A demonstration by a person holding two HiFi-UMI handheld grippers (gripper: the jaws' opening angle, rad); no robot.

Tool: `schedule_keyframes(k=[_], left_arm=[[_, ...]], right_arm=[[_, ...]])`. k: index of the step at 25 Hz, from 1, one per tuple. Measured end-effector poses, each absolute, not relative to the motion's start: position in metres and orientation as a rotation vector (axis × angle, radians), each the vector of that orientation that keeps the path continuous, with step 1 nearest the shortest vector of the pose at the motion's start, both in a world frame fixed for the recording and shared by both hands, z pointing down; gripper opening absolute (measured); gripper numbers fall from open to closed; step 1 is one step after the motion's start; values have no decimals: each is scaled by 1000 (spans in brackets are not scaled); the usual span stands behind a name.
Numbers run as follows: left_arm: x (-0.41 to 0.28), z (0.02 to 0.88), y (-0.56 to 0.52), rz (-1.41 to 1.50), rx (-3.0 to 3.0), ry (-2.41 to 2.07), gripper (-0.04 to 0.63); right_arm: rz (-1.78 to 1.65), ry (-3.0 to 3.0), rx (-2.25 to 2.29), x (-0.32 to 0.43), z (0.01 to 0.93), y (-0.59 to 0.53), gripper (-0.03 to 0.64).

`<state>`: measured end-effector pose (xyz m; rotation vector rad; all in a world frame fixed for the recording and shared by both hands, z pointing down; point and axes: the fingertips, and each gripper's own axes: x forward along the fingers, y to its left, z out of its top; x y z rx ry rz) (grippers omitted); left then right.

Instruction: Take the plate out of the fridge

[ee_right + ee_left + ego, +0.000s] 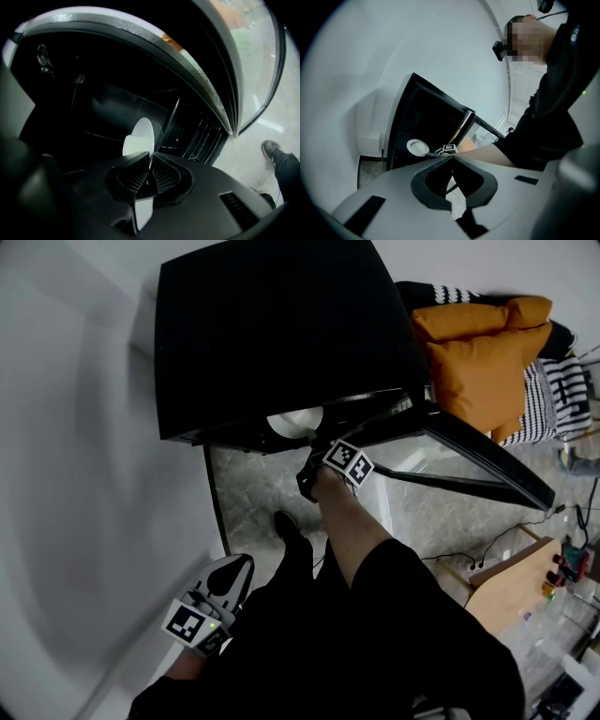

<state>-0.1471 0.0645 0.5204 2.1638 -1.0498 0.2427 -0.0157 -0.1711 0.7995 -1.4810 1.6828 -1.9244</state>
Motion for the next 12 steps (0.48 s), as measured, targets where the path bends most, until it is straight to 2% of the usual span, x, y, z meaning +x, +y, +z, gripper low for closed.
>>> schedule_keyframes(k=[12], left_arm=[[-141,523,70,254,2162,-1024,6]], right_arm=[[-1969,1665,-1451,-21,803,-174,51]])
